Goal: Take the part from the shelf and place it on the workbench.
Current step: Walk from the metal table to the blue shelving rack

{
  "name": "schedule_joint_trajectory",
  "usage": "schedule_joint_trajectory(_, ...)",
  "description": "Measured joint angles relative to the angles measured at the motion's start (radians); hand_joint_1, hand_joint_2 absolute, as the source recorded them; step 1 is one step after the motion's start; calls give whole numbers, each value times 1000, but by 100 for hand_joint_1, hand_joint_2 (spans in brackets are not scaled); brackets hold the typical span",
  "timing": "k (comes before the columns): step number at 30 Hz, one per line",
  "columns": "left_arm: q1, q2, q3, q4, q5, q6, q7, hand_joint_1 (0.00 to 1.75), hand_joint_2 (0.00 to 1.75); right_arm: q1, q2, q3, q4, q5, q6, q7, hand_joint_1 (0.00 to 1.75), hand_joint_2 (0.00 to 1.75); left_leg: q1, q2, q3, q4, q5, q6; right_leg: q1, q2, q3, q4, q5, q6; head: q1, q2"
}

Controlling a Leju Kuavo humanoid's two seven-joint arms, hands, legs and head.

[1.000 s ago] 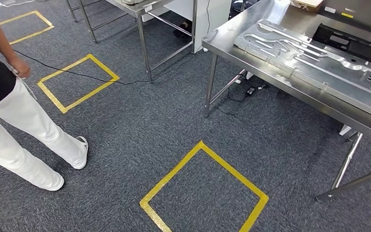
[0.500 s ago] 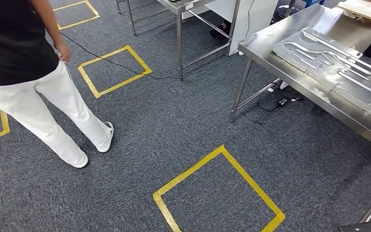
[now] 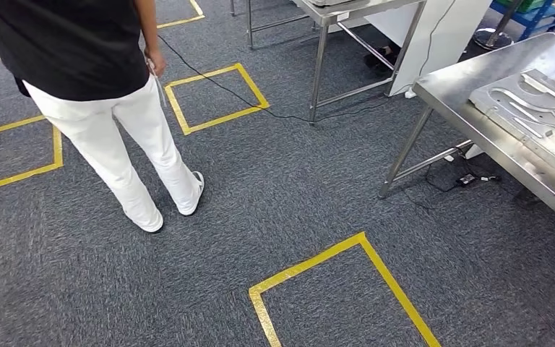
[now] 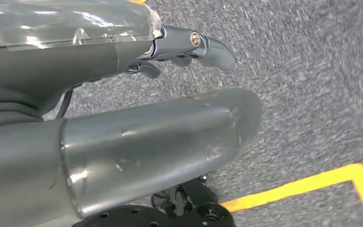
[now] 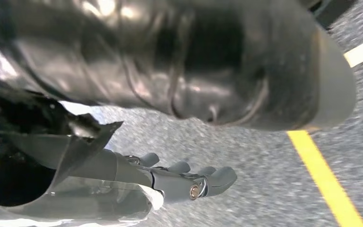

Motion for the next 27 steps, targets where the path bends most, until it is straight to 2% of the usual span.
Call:
schedule_joint_trajectory(1, 0, -2, 1, -4, 0, -1, 0, 0, 0, -1, 0, -1, 0, 1, 0, -1, 0, 0, 1, -9, -4, 2, 0, -6, 2, 12, 8, -23, 4, -3, 0, 0)
schedule_joint_trajectory(2, 0, -4, 3, -8, 0, -2, 0, 0, 0, -3, 0, -1, 1, 2, 1, -3, 0, 0, 1, -19, -8, 2, 0, -14, 4, 10, 9, -26, 2, -5, 0, 0)
schedule_joint_trajectory(3, 2, -5, 4, -13, 1, -4, 1, 0, 0, -5, 0, -2, 1, 6, 6, -6, 0, 0, 4, -30, -11, 0, 2, -22, 5, -1, 10, -29, 4, -10, 0, 0)
schedule_joint_trajectory(4, 5, -5, 6, -18, 3, -7, 2, 0, 0, -7, 0, -3, 2, 13, 13, -9, 0, 0, 6, -27, -13, 4, 0, -28, 5, -13, 13, -35, 7, -17, 0, 0)
schedule_joint_trajectory(6, 7, -9, 10, -32, 8, -18, 7, 0, 0, -11, 0, -11, 3, 33, 33, -20, 0, 0, 5, 17, -37, 54, -33, -35, 2, -40, 19, -48, 14, -32, -1, 0)
schedule_joint_trajectory(8, 6, -14, 12, -48, 12, -32, 15, 0, 0, -14, 0, -25, 5, 52, 49, -32, 0, 0, 5, 72, -97, 177, -100, -41, 4, -69, 21, -53, 14, -40, -1, 0)
schedule_joint_trajectory(9, 7, -16, 12, -56, 14, -38, 17, 0, 0, -16, 0, -32, 6, 60, 54, -36, 0, 0, 7, 83, -128, 239, -126, -45, 5, -84, 21, -53, 13, -41, -1, 0)
schedule_joint_trajectory(10, 8, -18, 13, -64, 14, -42, 19, 0, 0, -18, 0, -39, 8, 65, 57, -38, 0, 0, 9, 89, -148, 279, -136, -48, 7, -99, 21, -53, 11, -41, -1, 0)
schedule_joint_trajectory(11, 11, -19, 14, -71, 14, -45, 20, 0, 0, -21, 0, -44, 10, 68, 58, -40, 0, 0, 10, 93, -148, 281, -126, -50, 7, -113, 22, -52, 9, -39, -1, 0)
schedule_joint_trajectory(12, 15, -20, 14, -77, 14, -46, 21, 0, 0, -24, 0, -49, 11, 70, 60, -41, 0, 0, 11, 99, -127, 241, -99, -51, 7, -126, 24, -51, 6, -37, -1, 0)
schedule_joint_trajectory(13, 17, -20, 15, -82, 14, -46, 22, 0, 0, -26, 0, -52, 12, 71, 62, -41, 0, 0, 12, 111, -89, 172, -63, -51, 7, -139, 27, -49, 2, -33, -1, 0)
schedule_joint_trajectory(15, 18, -22, 15, -91, 14, -47, 22, 0, 0, -29, 0, -57, 14, 72, 65, -42, 0, 0, 9, 150, -22, 47, -16, -43, 11, -160, 34, -45, -7, -23, -1, 0)
schedule_joint_trajectory(16, 18, -24, 15, -95, 14, -48, 22, 0, 0, -31, 0, -60, 14, 72, 65, -42, 0, 0, 6, 161, -6, 17, -8, -38, 12, -169, 38, -44, -11, -17, 0, 0)
schedule_joint_trajectory(17, 19, -26, 16, -98, 14, -48, 22, 0, 0, -34, 0, -61, 15, 72, 65, -43, 0, 0, 3, 162, -5, 9, -8, -32, 14, -177, 41, -44, -13, -10, 0, 0)
schedule_joint_trajectory(18, 21, -27, 17, -101, 14, -48, 22, 0, 0, -38, 0, -62, 16, 73, 64, -43, 0, 0, 2, 152, -7, 7, -6, -27, 14, -184, 44, -45, -14, -5, 0, 0)
schedule_joint_trajectory(19, 22, -28, 18, -102, 14, -48, 23, 0, 0, -41, 0, -63, 17, 73, 64, -44, 0, 0, 3, 142, -7, 4, -4, -21, 12, -183, 47, -44, -16, 2, 0, 0)
schedule_joint_trajectory(20, 23, -29, 20, -104, 14, -49, 23, 0, 0, -43, 0, -63, 18, 74, 64, -44, 0, 0, 4, 133, -6, -1, -1, -14, 9, -166, 45, -35, -26, 7, 0, 0)
schedule_joint_trajectory(21, 23, -30, 21, -106, 14, -49, 23, 0, 0, -44, 0, -63, 20, 74, 64, -45, 0, 0, 6, 123, -4, -5, 2, -6, 6, -139, 33, -6, -48, 12, 0, 0)
schedule_joint_trajectory(23, 21, -31, 22, -110, 14, -49, 23, 0, 0, -43, 0, -65, 24, 74, 64, -45, 0, 0, 6, 102, -4, -8, 6, 3, 2, -81, -24, 113, -114, 16, 0, 0)
schedule_joint_trajectory(24, 20, -31, 22, -111, 14, -49, 23, 0, 0, -43, 0, -66, 26, 74, 64, -45, 0, 0, 3, 90, -5, -7, 7, 6, 2, -70, -61, 184, -143, 16, 0, 0)
schedule_joint_trajectory(25, 19, -31, 23, -111, 14, -49, 23, 0, 0, -43, 0, -66, 28, 74, 64, -45, 0, 0, 0, 77, -5, -7, 7, 7, 2, -66, -91, 236, -154, 15, 0, 0)
schedule_joint_trajectory(26, 19, -32, 24, -111, 14, -49, 23, 0, 0, -43, 0, -67, 30, 74, 64, -45, 0, 0, -2, 62, -3, -7, 6, 8, 3, -65, -105, 252, -143, 12, 0, 0)
schedule_joint_trajectory(27, 19, -33, 26, -111, 14, -49, 23, 0, 0, -43, 0, -67, 31, 74, 64, -45, 0, 0, -5, 46, 0, -7, 6, 8, 4, -61, -100, 227, -112, 7, 0, 0)
